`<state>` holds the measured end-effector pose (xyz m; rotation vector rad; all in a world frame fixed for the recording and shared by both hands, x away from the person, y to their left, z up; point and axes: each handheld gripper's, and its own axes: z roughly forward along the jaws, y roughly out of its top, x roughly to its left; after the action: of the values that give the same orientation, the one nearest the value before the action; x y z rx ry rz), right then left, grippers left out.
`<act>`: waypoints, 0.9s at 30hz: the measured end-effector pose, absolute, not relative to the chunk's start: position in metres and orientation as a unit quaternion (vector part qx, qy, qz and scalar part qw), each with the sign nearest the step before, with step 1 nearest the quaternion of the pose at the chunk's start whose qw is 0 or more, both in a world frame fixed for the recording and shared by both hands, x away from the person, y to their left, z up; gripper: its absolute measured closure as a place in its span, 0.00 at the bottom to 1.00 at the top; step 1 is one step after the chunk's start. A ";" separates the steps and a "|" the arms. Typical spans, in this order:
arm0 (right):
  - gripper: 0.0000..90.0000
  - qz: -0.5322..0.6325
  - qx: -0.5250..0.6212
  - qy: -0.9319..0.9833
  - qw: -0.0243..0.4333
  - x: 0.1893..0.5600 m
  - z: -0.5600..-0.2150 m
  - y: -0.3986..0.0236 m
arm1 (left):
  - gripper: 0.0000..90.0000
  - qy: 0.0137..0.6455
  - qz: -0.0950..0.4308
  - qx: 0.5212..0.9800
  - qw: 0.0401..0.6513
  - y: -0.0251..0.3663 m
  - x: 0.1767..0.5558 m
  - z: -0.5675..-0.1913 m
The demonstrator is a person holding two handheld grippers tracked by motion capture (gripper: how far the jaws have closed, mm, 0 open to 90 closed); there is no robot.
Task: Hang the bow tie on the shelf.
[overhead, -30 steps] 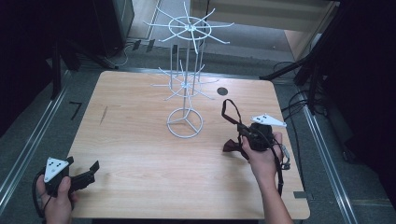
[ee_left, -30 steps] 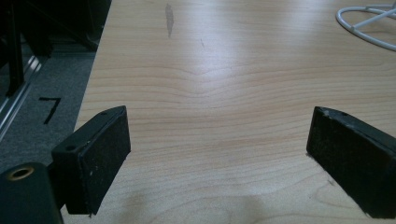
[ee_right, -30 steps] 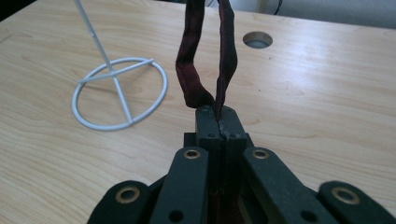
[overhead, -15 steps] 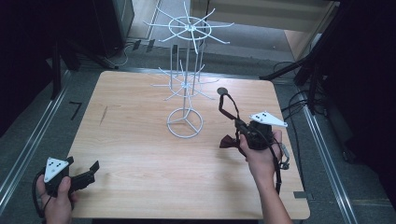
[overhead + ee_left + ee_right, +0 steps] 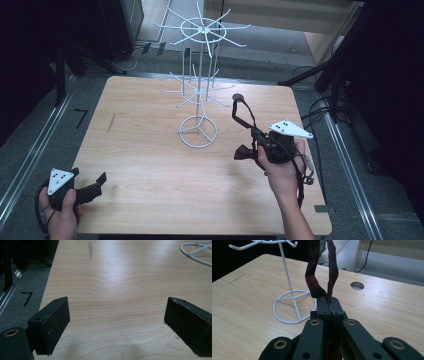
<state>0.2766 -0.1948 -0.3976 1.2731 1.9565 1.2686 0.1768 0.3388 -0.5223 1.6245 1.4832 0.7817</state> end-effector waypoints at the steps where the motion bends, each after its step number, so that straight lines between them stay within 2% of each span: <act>1: 1.00 0.464 0.464 0.715 0.240 0.275 -0.396 -0.195 | 0.08 0.584 0.308 0.640 0.393 0.339 0.177 -0.522; 15: 1.00 0.476 0.436 0.729 0.229 0.260 -0.378 -0.189 | 0.08 0.585 0.307 0.642 0.390 0.338 0.177 -0.522; 27: 1.00 0.480 0.435 0.732 0.211 0.281 -0.390 -0.178 | 0.08 0.584 0.307 0.640 0.393 0.338 0.177 -0.522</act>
<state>0.2806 -0.1784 -0.3898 1.2085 2.0337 1.3337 0.1766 0.3382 -0.5220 1.6255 1.4815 0.7804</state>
